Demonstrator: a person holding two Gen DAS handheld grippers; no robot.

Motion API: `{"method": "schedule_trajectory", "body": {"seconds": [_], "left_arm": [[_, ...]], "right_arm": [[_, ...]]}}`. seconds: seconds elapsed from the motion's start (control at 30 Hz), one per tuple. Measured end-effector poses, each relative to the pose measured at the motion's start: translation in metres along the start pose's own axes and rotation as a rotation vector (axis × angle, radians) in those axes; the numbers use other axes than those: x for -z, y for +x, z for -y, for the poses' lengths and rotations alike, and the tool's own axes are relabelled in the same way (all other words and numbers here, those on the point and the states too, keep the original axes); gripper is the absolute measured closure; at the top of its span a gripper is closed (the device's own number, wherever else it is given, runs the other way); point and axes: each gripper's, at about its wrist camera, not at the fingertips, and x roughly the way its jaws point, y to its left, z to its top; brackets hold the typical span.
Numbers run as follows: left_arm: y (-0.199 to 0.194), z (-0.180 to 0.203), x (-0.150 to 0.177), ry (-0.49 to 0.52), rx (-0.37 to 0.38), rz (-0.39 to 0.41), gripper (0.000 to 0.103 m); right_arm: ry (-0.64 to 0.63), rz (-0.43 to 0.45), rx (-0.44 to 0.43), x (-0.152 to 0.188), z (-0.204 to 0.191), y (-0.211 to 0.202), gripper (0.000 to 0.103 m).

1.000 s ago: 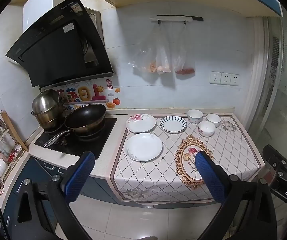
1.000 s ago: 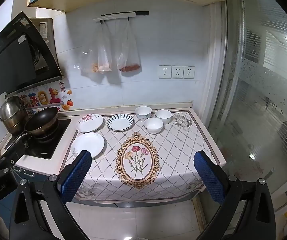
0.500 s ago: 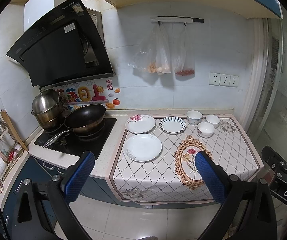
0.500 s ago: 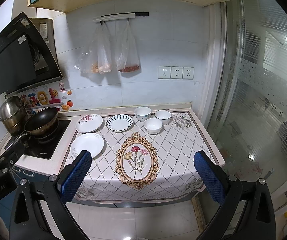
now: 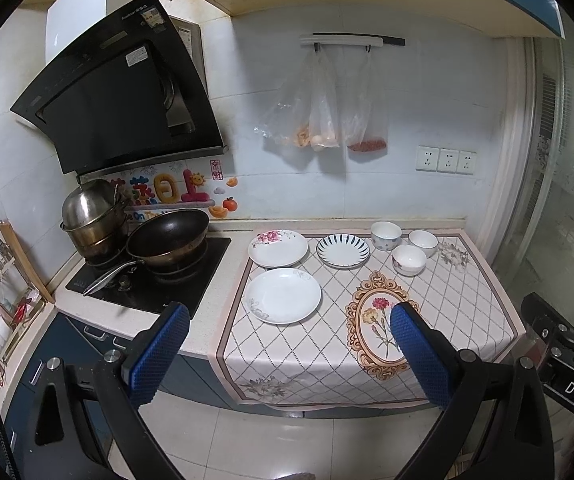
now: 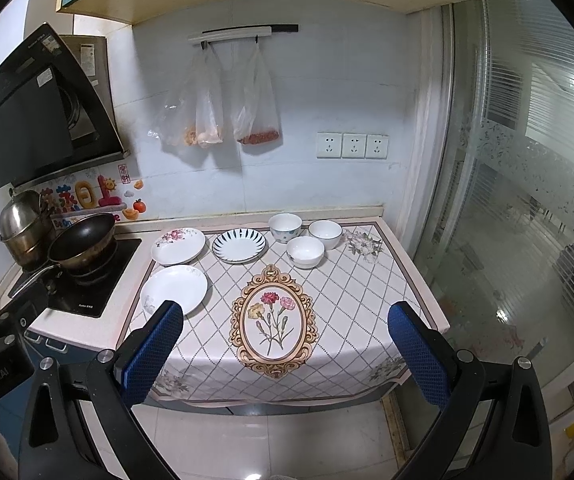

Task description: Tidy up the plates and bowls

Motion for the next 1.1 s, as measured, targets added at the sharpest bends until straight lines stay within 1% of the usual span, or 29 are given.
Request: {"method": "schedule_trajectory", "body": {"seconds": [0.37,0.93,1.1], "left_arm": [[0.001,0.008,-0.005,0.011,0.005,-0.007,0.0],[0.002,0.009,-0.003,0.01,0.007,-0.008,0.0],[0.009,0.013,-0.003,0.012,0.008,-0.014,0.0]], "right_arm": [[0.006,-0.005,-0.001,0.0,0.005,0.006,0.0],[0.01,-0.011,-0.001,0.001,0.009,0.012,0.0],[0.012,-0.013,0.0,0.002,0.009,0.014,0.0]]}}
